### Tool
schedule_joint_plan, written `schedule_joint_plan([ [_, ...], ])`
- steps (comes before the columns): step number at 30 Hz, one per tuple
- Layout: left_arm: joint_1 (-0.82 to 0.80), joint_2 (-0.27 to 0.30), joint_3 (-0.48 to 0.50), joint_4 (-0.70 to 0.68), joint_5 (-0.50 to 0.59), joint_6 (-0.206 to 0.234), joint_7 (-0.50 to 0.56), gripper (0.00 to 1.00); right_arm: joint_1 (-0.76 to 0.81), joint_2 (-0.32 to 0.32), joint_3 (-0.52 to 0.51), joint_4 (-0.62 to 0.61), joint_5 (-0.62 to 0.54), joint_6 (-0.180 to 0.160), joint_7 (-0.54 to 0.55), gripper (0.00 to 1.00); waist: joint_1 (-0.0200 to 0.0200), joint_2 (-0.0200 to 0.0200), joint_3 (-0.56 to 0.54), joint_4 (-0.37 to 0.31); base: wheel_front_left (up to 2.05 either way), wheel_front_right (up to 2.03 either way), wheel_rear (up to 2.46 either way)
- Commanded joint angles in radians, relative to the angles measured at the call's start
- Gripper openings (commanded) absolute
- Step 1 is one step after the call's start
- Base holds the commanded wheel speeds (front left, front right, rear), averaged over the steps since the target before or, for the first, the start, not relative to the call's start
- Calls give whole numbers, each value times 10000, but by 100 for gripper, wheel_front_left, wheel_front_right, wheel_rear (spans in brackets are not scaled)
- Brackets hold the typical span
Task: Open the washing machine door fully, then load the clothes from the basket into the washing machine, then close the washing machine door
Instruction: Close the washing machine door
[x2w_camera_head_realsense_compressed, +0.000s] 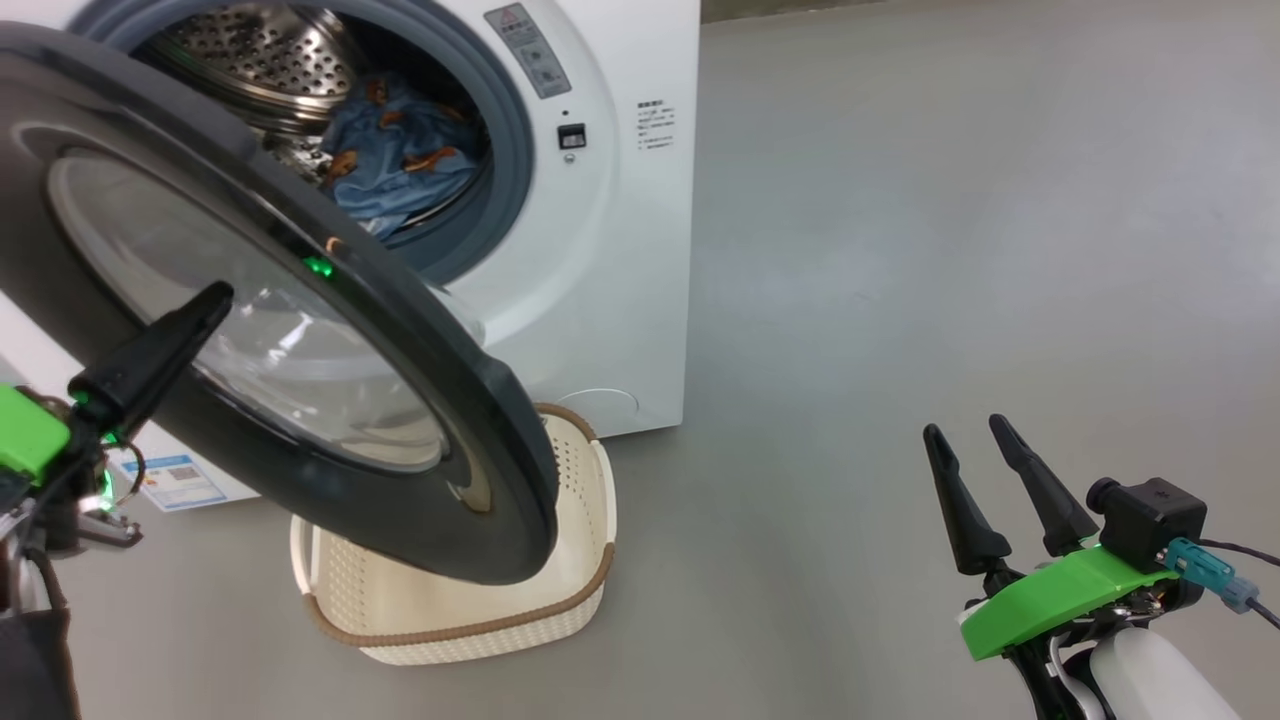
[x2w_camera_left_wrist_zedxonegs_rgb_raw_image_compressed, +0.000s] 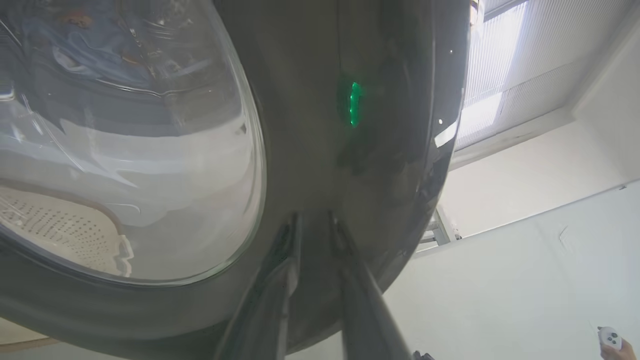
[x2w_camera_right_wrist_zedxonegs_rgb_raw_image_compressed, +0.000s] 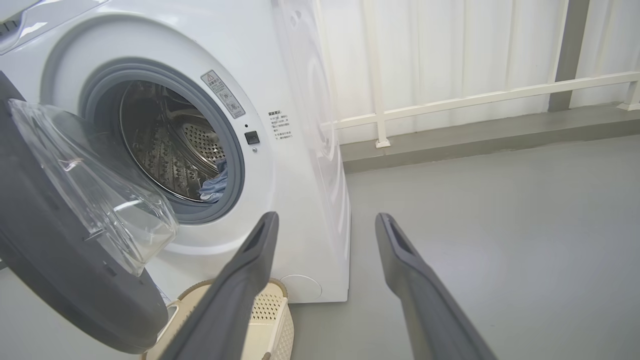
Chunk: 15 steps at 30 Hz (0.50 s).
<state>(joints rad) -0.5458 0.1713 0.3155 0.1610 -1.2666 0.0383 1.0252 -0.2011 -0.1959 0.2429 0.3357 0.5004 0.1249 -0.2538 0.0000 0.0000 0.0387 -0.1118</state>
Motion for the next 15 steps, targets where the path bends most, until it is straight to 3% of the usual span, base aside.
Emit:
schedule_joint_plan([
  [1, 50, 466, 177, -385, 246, -229, -162, 50, -194, -110, 65, -212, -44, 58, -80, 100, 0, 0, -36, 142, 0, 0, 0],
  [2, 134, 519, 131, -432, 428, -402, -301, 77, -188, -106, 61, -222, -50, 58, -80, 100, 0, 0, -34, 173, 0, 0, 0],
  [3, 229, 582, 93, -487, 655, -601, -498, 97, -183, -103, 53, -233, -56, 58, -80, 100, 0, 0, -26, 203, 0, 0, 0],
  [9, 808, 681, -24, -639, 1800, -1370, -1913, 100, -151, -59, -32, -293, -90, 58, -80, 100, 0, 0, 17, 341, 0, 0, 0],
  [15, 1612, 667, -202, -1046, 2746, -1665, -4012, 100, -176, 3, 0, -327, -70, 58, -80, 100, 0, 0, 69, 281, 0, 0, 0],
])
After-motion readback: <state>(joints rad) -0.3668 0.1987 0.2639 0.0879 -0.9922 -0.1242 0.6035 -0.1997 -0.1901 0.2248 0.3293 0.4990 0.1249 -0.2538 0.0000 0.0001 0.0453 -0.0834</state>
